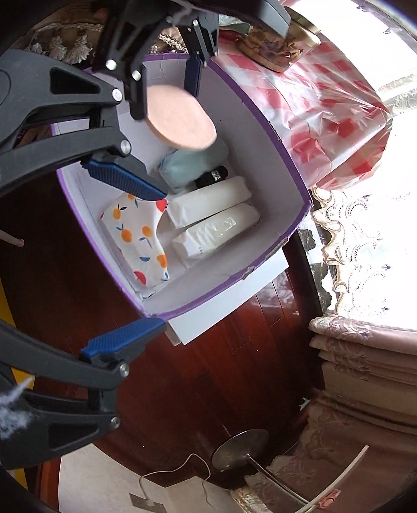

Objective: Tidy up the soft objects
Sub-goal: 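Lower the tan pad into the box and open the left tool, then move both tools back over the items on the tablecloth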

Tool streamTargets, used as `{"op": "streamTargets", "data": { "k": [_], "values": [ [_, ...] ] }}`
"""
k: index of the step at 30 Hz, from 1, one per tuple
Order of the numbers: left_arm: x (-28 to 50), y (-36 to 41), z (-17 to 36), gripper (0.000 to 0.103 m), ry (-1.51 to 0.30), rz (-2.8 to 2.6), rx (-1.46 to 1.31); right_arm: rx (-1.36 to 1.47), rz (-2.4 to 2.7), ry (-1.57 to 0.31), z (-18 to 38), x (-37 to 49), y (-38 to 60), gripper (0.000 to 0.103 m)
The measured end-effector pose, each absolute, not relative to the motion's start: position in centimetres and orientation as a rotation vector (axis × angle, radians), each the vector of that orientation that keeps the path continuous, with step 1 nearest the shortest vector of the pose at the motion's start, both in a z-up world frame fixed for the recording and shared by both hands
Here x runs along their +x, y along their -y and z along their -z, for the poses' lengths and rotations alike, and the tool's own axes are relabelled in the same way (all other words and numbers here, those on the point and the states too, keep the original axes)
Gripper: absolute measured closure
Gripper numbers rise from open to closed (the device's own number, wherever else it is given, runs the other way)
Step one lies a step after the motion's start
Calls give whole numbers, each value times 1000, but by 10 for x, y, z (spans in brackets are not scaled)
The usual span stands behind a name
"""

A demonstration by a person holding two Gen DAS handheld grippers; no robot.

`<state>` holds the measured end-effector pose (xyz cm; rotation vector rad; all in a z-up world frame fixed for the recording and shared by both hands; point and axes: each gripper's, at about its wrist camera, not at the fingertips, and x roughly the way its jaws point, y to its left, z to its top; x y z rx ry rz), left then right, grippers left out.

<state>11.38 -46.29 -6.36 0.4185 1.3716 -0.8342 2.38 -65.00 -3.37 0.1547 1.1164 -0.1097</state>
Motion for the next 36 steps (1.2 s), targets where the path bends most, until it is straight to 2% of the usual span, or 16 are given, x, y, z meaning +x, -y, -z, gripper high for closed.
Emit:
{"op": "streamTargets", "data": {
  "k": [7,9,15,27,36],
  "values": [
    [105,469,87,21,-1607,925,200,149,118,-1103,31,15,665,25],
    [107,459,82,21,-1618,935,135,157,124,-1099,30,15,666,25],
    [124,412,44,21,-1499,911,18,126,89,-1092,25,20,651,25],
    [112,287,-16,21,-1129,819,-140,45,-54,-1062,2,41,573,25],
    [100,179,-22,21,-1047,666,-253,23,-299,-985,-42,46,486,25]
  ]
}}
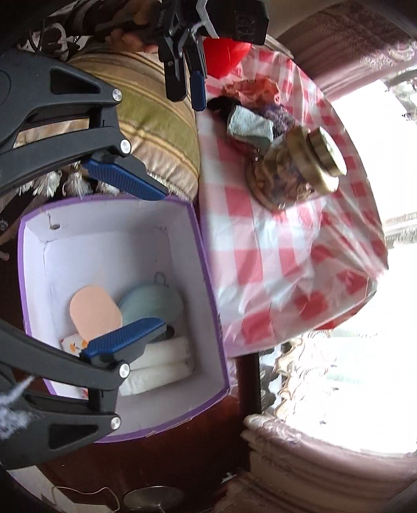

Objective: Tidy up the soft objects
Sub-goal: 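Move both tools back over the items on the tablecloth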

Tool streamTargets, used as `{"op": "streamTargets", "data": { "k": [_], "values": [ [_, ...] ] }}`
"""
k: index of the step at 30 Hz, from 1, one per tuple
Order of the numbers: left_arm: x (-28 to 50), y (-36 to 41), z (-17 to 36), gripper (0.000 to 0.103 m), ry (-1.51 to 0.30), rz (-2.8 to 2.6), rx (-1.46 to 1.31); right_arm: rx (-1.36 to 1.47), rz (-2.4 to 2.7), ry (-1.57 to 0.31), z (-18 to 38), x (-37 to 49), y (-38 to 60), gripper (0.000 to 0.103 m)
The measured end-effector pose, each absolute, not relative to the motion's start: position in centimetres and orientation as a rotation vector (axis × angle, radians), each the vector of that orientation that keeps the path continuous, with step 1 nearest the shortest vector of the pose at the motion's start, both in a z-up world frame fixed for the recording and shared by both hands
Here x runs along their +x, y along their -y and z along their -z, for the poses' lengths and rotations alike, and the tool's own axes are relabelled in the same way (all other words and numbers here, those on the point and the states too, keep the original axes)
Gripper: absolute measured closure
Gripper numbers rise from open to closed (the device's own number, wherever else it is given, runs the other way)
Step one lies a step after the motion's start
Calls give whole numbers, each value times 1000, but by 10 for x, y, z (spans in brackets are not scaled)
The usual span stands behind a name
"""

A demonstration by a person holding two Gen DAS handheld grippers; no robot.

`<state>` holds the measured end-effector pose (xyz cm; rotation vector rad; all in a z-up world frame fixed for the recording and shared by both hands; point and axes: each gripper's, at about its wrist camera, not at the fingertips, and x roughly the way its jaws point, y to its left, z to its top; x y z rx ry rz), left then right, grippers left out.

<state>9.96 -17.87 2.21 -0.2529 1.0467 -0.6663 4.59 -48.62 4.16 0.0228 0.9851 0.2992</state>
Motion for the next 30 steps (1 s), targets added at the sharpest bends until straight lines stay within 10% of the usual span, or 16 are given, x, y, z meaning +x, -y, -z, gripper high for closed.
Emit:
{"op": "streamTargets", "data": {
  "k": [30],
  "values": [
    [124,-39,-23,34,-879,239,-419,-196,-692,-1021,-38,122,208,22]
  ]
}}
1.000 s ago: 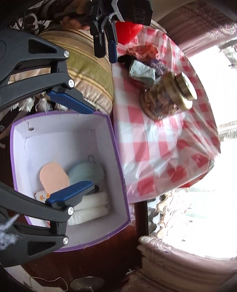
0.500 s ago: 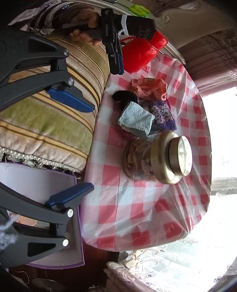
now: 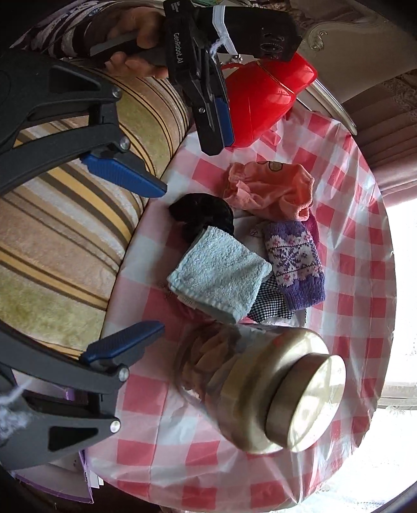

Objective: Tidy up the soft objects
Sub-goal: 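Move both tools back over the items on the tablecloth, then grasp the pink fleece cloth with the left tool while the right grasps the light blue towel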

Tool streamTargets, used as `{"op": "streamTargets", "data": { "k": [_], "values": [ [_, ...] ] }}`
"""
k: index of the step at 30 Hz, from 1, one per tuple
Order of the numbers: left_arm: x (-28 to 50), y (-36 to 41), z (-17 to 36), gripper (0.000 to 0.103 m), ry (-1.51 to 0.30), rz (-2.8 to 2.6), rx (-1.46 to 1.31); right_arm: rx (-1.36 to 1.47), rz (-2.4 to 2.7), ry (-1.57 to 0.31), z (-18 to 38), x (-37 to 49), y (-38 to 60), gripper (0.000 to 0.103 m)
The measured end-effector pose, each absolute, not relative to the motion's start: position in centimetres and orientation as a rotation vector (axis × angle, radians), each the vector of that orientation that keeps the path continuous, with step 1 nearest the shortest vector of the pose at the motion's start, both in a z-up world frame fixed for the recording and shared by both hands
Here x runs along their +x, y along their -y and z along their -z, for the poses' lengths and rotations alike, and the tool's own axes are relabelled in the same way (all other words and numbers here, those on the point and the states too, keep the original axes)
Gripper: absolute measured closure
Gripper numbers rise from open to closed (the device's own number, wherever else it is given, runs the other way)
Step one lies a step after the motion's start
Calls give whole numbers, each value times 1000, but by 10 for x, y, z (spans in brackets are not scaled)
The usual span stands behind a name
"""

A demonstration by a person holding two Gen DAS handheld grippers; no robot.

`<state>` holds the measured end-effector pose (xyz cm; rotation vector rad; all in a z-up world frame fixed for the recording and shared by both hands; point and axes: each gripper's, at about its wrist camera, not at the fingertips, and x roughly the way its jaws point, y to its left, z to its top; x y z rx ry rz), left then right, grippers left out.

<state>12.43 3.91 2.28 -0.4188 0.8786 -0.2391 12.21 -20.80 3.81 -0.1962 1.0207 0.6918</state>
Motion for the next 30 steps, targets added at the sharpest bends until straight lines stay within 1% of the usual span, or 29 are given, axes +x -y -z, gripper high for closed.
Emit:
{"op": "streamTargets", "data": {
  "k": [5,15,20,26,27,28,29,30],
  "values": [
    [150,-58,-15,40,-901,136,-419,-188,-696,-1050,-28,139,185,22],
    [168,-88,16,40,-905,-152,-369,-209,-635,-1096,2,180,140,22],
    [187,-85,40,40,-963,-220,-353,-258,-594,-1094,19,192,116,22],
    [201,-93,54,40,-1003,-290,-368,-286,-556,-1110,39,204,107,24],
    [202,-96,58,41,-1010,-285,-385,-287,-555,-1107,40,205,107,29],
    [201,-97,59,51,-1012,-283,-397,-289,-555,-1103,40,206,106,38],
    [200,-98,60,56,-1013,-279,-405,-292,-550,-1097,40,206,107,45],
    [199,-99,59,65,-1009,-269,-413,-290,-547,-1093,40,207,108,60]
  ]
}}
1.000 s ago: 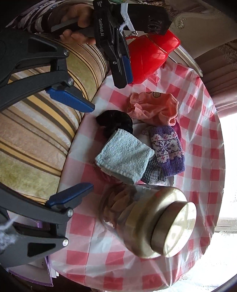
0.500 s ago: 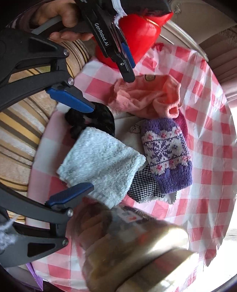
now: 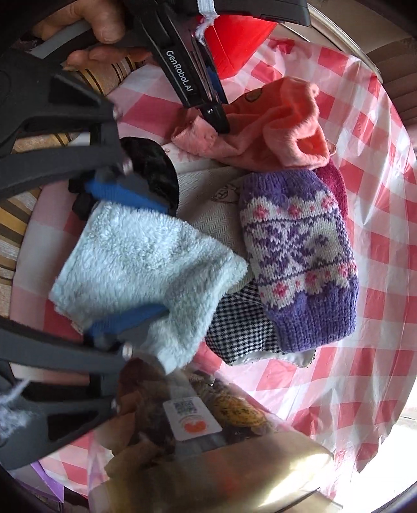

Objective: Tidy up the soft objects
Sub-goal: 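Grasp the pink fleece cloth with the left tool while the right grasps the light blue towel, then carry the pink cloth and the blue towel over the purple box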

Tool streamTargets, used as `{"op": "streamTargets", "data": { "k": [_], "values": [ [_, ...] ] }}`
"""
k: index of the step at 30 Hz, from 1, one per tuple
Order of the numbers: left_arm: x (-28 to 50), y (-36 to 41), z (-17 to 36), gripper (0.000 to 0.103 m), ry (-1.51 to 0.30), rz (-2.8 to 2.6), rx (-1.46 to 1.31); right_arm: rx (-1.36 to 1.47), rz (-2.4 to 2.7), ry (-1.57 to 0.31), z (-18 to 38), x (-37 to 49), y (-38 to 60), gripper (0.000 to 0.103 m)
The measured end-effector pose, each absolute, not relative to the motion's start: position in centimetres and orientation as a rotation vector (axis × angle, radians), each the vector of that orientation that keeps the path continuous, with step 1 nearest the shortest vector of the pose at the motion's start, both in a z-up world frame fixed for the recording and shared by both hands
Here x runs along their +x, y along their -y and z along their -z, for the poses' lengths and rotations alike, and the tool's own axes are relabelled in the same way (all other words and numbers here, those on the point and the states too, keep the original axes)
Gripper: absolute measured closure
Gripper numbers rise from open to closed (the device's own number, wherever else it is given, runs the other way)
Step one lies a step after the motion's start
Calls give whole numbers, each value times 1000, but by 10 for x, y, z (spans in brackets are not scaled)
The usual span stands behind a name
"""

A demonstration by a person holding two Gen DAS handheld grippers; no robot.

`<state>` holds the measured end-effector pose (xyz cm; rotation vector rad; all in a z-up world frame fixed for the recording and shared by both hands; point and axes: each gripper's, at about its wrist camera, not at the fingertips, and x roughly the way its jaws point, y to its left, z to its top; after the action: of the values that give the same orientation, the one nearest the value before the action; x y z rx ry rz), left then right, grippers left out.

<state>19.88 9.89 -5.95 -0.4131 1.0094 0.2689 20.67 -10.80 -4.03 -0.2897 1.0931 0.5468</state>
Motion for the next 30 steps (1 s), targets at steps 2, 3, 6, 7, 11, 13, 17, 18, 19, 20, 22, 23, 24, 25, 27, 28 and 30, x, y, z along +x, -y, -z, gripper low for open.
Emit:
{"op": "streamTargets", "data": {
  "k": [2,3,6,7,11,13,17,18,19,20,22,23,24,25,27,28,30],
  "values": [
    [196,-98,57,79,-996,-244,-420,-267,-554,-1109,42,212,113,72],
    [195,-97,56,85,-985,-234,-421,-261,-560,-1111,43,212,115,77],
    [186,-98,49,90,-949,-203,-445,-252,-585,-1108,41,212,122,88],
    [183,-97,46,91,-939,-194,-450,-250,-591,-1102,40,211,124,88],
    [169,-89,34,91,-898,-160,-441,-218,-610,-1073,26,201,135,88],
    [164,-86,29,91,-881,-151,-431,-200,-621,-1060,18,196,143,88],
    [156,-81,20,91,-852,-130,-428,-161,-637,-1036,1,186,164,88],
    [155,-79,17,91,-844,-129,-423,-154,-641,-1031,-2,183,169,88],
    [153,-78,14,91,-837,-127,-416,-145,-644,-1026,-6,179,177,88],
    [151,-77,11,91,-828,-123,-412,-137,-646,-1022,-10,176,183,88],
    [149,-75,7,92,-813,-122,-403,-118,-651,-1011,-17,169,198,88],
    [146,-74,4,92,-805,-120,-398,-105,-656,-1007,-21,162,200,88],
    [144,-73,2,92,-800,-119,-397,-90,-659,-1004,-26,156,206,88],
    [142,-72,0,92,-795,-117,-394,-75,-662,-999,-29,153,210,88],
    [137,-68,-4,92,-786,-116,-385,-43,-667,-993,-33,149,215,88],
    [134,-67,-6,92,-780,-116,-381,-28,-668,-990,-35,147,220,88],
    [128,-63,-12,93,-764,-114,-367,-6,-664,-980,-41,141,236,88]
  ]
}}
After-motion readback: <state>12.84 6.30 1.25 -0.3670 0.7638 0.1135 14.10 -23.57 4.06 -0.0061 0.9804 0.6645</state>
